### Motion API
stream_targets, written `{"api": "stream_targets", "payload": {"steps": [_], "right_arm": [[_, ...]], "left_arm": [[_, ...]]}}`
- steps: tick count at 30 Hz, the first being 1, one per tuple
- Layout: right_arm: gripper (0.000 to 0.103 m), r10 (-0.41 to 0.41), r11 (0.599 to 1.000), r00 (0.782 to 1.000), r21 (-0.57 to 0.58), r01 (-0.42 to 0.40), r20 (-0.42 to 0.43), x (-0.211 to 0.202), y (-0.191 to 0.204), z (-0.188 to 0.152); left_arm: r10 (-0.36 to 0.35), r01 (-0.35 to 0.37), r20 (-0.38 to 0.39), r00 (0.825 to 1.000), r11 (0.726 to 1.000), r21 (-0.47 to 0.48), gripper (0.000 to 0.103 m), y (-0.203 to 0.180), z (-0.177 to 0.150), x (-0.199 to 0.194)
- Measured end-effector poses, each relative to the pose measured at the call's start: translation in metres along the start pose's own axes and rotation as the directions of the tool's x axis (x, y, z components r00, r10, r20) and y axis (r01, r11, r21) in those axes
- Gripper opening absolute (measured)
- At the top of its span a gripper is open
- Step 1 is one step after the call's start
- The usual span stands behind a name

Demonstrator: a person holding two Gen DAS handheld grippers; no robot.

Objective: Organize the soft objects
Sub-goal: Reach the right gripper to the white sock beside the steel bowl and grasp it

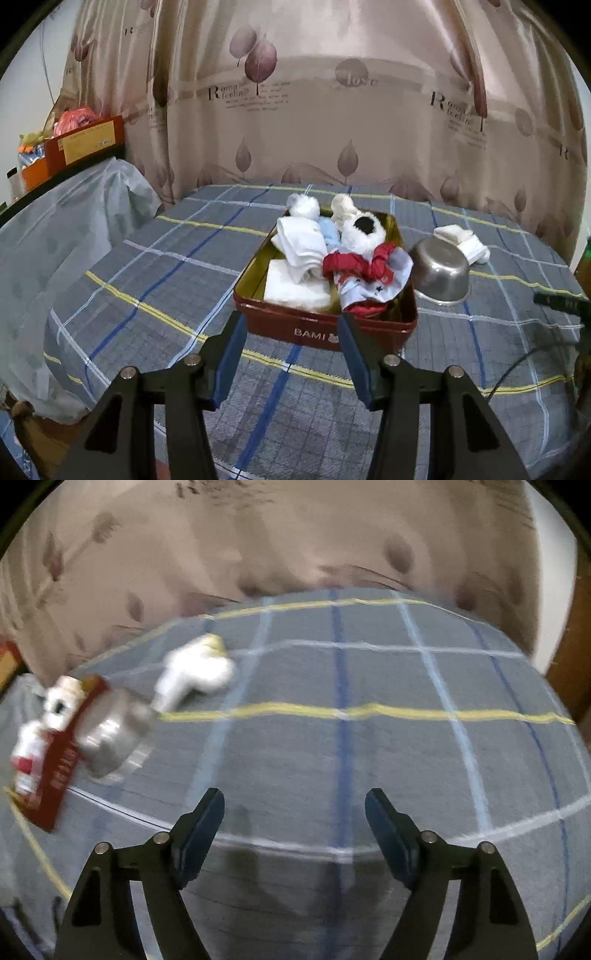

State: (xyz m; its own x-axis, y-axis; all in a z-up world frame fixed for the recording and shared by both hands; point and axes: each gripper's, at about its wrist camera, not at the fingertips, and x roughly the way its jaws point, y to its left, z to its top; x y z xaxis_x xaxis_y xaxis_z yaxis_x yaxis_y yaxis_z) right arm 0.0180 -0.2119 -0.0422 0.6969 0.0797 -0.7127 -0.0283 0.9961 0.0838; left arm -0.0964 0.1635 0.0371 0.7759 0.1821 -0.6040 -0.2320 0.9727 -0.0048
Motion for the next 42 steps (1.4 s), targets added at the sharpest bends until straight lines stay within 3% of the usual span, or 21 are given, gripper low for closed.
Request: {"api": "stream_targets", "payload": {"steps": [3,6,12,15,23,25,29,31,34,38,40,42], "right_arm": [[0.076,0.126,0.99,0.992,0.062,-0.125,-0.009,-0.002,0.017,0.02],[0.066,0.274,0.951,0.961,0.156,-0.266,-0.029,0.01,0.033,0.042],[0.06,0.4,0.873,0.912,0.34,-0.349,-0.091,0.058,0.043,0.061],[0.06,0.475,0.805,0.876,0.441,-0.398,-0.077,0.074,0.039,0.066],[0.055,0.54,0.72,0.84,0.542,-0.433,-0.047,0.096,0.043,0.08],[0.041,0.539,0.721,0.841,0.542,-0.432,-0.045,0.102,0.046,0.082],[0.03,0.536,0.724,0.842,0.544,-0.424,-0.058,0.112,0.051,0.083],[0.008,0.533,0.727,0.844,0.544,-0.418,-0.063,0.116,0.052,0.084],[0.008,0.518,0.737,0.854,0.53,-0.42,-0.044,0.112,0.05,0.084],[0.008,0.532,0.728,0.847,0.505,-0.464,0.01,0.089,0.046,0.083],[0.008,0.556,0.723,0.831,0.476,-0.501,0.03,0.073,0.049,0.085],[0.008,0.602,0.709,0.798,0.435,-0.555,0.037,0.057,0.06,0.089]], "left_arm": [[-0.016,0.016,-0.007,1.0,1.0,0.004,0.053,-0.001,0.002,-0.002],[-0.034,0.034,-0.008,0.999,0.999,-0.004,0.053,0.0,0.003,-0.003],[-0.055,0.054,-0.045,0.997,0.998,-0.022,0.053,0.003,0.002,0.003],[-0.062,0.06,-0.074,0.995,0.998,-0.037,0.053,0.003,0.001,0.008],[-0.078,0.078,-0.108,0.991,0.997,-0.005,0.053,-0.005,-0.005,0.014],[-0.075,0.076,-0.117,0.99,0.997,0.003,0.053,-0.007,-0.006,0.015],[-0.082,0.084,-0.144,0.986,0.996,0.007,0.053,-0.008,-0.009,0.021],[-0.08,0.083,-0.158,0.984,0.997,0.008,0.053,-0.008,-0.01,0.024],[-0.079,0.081,-0.174,0.982,0.997,0.006,0.053,-0.008,-0.012,0.027],[-0.084,0.084,-0.164,0.983,0.996,-0.006,0.053,-0.006,-0.01,0.023],[-0.08,0.079,-0.141,0.987,0.997,-0.015,0.053,-0.004,-0.008,0.018],[-0.082,0.081,-0.127,0.988,0.997,-0.017,0.053,-0.004,-0.006,0.014]]}}
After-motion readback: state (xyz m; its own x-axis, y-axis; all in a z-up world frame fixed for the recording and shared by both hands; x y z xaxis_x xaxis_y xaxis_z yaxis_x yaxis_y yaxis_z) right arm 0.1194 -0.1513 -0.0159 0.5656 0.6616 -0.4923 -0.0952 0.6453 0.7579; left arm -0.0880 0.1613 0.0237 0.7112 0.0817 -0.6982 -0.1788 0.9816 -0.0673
